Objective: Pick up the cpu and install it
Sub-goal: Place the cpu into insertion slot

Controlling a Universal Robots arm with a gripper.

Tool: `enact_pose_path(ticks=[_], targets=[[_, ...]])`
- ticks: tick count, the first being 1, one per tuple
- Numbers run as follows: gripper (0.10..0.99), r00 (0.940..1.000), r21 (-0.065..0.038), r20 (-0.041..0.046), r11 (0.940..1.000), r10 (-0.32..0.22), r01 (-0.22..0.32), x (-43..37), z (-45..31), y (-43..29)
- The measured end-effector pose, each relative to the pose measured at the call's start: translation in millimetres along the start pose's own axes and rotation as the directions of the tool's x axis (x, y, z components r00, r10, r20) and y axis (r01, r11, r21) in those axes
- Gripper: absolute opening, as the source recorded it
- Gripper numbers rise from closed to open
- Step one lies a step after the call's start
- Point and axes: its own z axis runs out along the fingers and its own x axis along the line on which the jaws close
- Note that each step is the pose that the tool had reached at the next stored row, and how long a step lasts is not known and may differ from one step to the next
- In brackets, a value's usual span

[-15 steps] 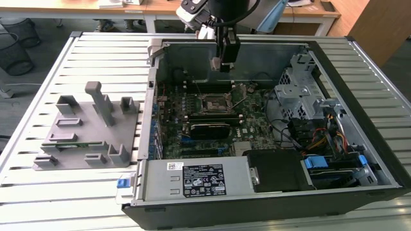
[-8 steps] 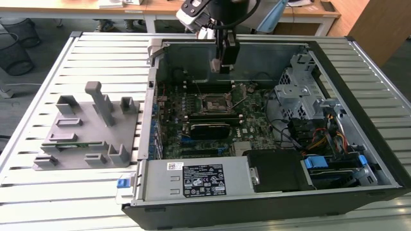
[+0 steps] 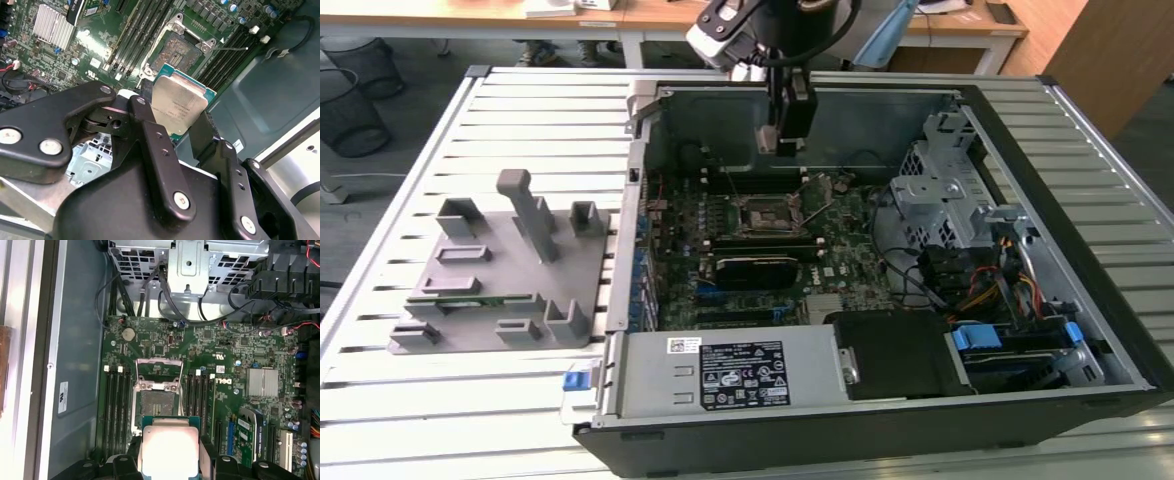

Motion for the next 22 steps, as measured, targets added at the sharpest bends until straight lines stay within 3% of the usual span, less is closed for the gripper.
enact_pose_path(ticks=[7, 19, 22], targets=[[0.537, 1.0000, 0.000, 0.0014, 1.0000, 0.000, 0.000, 0.1, 4.5, -0.2], [0.537, 1.0000, 0.000, 0.0016, 1.0000, 0.000, 0.000, 0.1, 20.8, -0.9], [0.537, 0.9996, 0.000, 0.0004, 0.9996, -0.029, 0.029, 0.1, 22.9, -1.0]])
